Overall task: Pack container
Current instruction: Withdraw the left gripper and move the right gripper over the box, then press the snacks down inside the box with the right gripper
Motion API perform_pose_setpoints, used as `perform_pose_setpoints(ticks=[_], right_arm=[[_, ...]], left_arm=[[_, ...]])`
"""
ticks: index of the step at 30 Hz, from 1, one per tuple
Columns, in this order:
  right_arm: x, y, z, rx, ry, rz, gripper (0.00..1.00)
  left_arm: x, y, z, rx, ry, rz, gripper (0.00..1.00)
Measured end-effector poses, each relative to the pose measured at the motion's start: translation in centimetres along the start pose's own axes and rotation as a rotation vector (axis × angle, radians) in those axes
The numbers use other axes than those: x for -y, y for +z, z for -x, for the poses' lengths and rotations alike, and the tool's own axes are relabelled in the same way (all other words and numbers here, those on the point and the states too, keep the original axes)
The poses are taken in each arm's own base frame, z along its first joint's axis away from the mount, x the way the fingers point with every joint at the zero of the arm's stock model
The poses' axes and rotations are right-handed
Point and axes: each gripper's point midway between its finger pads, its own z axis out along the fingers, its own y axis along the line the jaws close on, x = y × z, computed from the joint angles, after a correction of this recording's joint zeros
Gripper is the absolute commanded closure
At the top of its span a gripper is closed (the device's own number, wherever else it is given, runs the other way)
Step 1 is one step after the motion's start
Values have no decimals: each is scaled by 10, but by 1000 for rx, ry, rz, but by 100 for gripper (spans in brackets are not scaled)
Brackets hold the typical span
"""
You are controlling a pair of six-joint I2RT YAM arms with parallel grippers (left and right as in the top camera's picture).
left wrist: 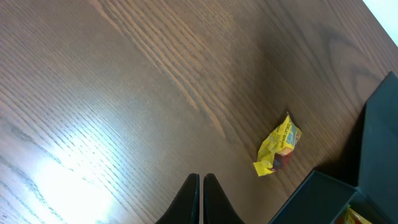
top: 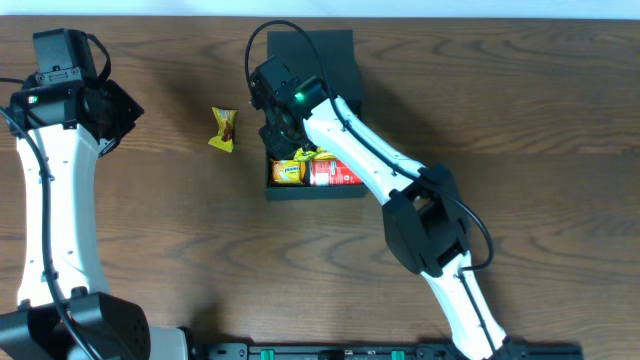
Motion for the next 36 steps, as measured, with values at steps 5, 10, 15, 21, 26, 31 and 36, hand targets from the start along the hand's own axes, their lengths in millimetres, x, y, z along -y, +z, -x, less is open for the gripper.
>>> perform_pose_setpoints(ticks=[5, 10, 15, 21, 26, 31, 36], right_arm=[[7, 10, 1, 3, 38, -40, 99], [11, 26, -6, -23, 73, -57, 98], [15, 27, -4, -11, 121, -82, 98], [29, 26, -4, 8, 255, -163, 98], [37, 24, -3, 31, 373, -208, 99], [43, 23, -4, 48, 495, -242, 98], [45, 22, -2, 70, 560, -252, 98]], left_arm=[[0, 0, 0, 2, 0, -1, 94], [0, 0, 0, 2, 0, -1, 94], [1, 0, 0, 0, 0, -5, 94], [3, 0, -1, -6, 0, -15, 94], [3, 0, -1, -8, 0, -17, 94], [3, 0, -1, -8, 0, -17, 94], [3, 0, -1, -8, 0, -17, 94]])
